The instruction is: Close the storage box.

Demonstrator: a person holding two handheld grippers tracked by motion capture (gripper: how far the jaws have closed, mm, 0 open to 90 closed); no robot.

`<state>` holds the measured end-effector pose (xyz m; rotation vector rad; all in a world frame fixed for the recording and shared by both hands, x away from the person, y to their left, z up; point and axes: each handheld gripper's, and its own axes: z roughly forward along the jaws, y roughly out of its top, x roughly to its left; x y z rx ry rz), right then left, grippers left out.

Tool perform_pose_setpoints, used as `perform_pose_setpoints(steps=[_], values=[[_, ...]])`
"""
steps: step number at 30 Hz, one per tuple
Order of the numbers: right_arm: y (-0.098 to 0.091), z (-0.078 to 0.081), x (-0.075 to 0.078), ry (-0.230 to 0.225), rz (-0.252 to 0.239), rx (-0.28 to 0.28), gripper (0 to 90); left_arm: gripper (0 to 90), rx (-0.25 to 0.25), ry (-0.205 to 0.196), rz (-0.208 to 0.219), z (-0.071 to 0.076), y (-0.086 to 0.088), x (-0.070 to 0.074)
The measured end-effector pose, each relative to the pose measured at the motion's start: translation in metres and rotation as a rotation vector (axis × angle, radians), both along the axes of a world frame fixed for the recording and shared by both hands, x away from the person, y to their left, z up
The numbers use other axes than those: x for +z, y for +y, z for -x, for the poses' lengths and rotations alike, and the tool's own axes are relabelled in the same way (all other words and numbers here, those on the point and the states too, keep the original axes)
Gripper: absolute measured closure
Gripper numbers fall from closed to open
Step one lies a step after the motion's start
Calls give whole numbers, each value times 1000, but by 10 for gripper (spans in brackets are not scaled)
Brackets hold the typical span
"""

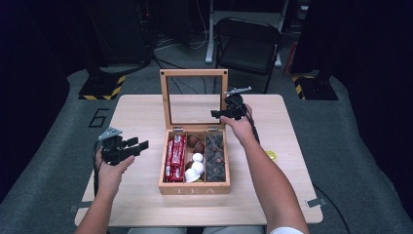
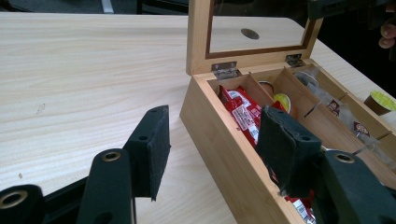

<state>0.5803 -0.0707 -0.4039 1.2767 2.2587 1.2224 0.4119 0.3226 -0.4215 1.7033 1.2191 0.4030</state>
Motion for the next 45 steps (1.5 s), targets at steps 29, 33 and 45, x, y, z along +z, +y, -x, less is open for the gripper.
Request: perform_pose_setpoints(steps=[29,33,45], values=[[-5,-2,1,12,-18,8,476,443,11,5,-2,1,4,-2],[-6,-1,2,15,-14,11,488,443,10,4,-2,1,4,-2],[-11,3,4,3,10,22,547,443,9,6,-5,0,3,-2]])
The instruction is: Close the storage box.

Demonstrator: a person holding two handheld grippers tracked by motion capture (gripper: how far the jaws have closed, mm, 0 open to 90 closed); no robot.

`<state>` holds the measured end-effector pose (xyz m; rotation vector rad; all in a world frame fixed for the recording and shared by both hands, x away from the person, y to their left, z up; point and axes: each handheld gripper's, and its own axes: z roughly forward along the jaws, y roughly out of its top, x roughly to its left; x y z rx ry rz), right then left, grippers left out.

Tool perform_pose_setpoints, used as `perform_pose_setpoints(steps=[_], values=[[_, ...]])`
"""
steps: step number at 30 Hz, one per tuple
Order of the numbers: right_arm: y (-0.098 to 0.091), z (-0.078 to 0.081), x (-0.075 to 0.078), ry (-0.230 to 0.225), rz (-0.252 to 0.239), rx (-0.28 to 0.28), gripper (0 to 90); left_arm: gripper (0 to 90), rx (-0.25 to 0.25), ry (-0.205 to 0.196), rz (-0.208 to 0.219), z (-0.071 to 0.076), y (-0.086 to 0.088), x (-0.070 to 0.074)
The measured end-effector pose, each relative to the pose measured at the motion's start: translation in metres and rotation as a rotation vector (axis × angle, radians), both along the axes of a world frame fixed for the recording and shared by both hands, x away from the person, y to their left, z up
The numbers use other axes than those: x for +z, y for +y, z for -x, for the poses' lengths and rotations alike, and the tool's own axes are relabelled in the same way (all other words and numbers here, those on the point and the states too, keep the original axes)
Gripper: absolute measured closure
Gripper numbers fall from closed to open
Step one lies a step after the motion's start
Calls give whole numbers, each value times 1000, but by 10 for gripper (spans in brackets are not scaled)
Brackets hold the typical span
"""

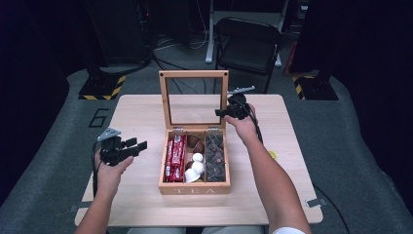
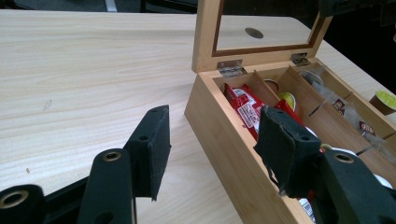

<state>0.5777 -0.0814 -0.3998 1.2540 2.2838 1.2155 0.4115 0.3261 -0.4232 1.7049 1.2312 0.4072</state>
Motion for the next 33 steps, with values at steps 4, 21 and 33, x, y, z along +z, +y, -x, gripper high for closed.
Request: perform_pose_setpoints(steps=[4,21,33], values=[[-4,3,0,-16,0,10,582,443,-2,1,-2,-1,-1,-1],[-9,12,0,-54,16,6,655,445,-13,-2,-4,-5,-7,0],[-10,21,-1,-92,17,10,659,445,-30,4,-5,-8,-14,0]])
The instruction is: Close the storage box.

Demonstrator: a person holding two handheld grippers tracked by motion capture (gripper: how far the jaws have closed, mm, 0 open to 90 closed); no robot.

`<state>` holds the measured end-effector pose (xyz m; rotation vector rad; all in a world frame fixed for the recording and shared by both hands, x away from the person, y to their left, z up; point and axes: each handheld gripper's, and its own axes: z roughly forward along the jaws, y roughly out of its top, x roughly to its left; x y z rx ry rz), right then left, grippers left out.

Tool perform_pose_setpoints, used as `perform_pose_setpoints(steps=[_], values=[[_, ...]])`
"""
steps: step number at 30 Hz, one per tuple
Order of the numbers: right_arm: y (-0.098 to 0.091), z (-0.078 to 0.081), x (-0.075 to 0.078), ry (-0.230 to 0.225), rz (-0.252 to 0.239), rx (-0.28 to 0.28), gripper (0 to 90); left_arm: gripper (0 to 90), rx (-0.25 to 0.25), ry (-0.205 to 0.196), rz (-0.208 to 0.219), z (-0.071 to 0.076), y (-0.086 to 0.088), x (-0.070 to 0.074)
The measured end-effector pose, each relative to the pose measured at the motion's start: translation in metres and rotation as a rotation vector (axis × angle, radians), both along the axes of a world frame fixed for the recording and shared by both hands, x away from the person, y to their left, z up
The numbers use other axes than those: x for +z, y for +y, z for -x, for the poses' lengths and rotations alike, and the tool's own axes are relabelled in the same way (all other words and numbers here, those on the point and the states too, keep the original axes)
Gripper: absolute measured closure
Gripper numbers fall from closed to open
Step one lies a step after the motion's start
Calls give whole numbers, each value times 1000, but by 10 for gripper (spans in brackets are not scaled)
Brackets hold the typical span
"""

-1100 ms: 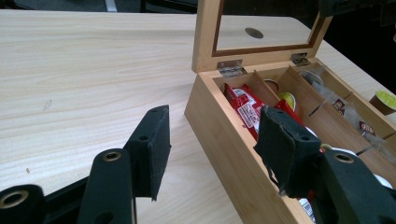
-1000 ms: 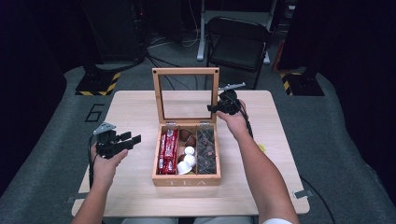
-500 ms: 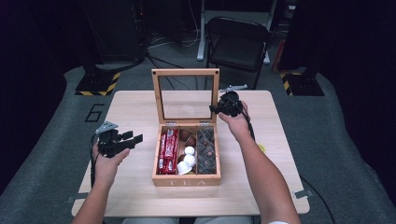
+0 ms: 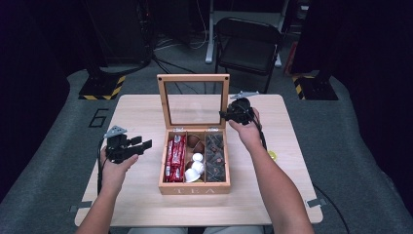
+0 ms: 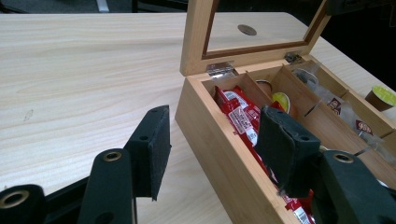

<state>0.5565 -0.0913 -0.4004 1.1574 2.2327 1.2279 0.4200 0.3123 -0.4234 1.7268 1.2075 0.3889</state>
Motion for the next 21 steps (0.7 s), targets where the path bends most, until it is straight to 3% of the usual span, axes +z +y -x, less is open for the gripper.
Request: perform_pose_setpoints(steps=[13,21], values=[[2,16,0,-57,32,-2,653,458,-17,-3,-3,-8,-5,6],[3,20,0,-58,40,-1,650,458,-28,-32,-2,-25,-15,28]])
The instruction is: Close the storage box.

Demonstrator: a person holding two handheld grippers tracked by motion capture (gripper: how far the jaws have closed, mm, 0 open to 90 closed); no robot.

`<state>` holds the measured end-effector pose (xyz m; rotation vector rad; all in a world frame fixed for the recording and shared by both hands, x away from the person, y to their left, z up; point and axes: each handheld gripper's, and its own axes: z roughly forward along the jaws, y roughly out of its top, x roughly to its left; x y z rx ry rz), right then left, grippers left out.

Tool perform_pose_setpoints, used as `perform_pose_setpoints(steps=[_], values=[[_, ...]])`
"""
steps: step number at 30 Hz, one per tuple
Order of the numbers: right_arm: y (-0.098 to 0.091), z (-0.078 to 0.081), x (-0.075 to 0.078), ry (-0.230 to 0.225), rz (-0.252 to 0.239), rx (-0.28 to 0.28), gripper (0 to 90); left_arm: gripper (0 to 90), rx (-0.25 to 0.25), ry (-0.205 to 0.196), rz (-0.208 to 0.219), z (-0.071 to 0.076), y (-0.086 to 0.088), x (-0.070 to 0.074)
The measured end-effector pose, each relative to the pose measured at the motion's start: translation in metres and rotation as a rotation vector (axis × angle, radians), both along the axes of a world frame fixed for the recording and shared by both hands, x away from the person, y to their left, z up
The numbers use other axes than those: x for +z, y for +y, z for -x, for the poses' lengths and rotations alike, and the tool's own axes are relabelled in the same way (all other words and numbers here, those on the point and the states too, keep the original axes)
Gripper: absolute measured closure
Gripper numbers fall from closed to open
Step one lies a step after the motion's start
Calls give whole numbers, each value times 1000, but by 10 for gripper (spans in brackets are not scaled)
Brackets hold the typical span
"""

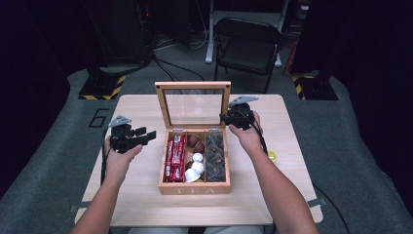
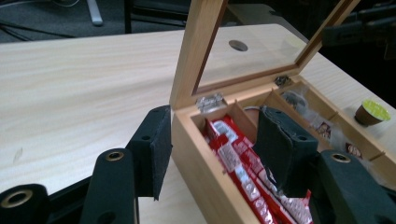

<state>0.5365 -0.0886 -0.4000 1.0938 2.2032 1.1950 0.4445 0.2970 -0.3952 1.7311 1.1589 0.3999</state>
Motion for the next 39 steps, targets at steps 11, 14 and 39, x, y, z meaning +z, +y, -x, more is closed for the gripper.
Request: perform_pose_setpoints(steps=[11,14,39], values=[[1,3,-1,-13,6,-6,651,473,-31,-31,-3,-26,-18,28],[1,4,-1,-23,10,-4,651,474,-26,-29,-17,-36,-26,33],[1,7,-3,-34,8,-11,651,614,3,-96,-37,-60,-37,50]])
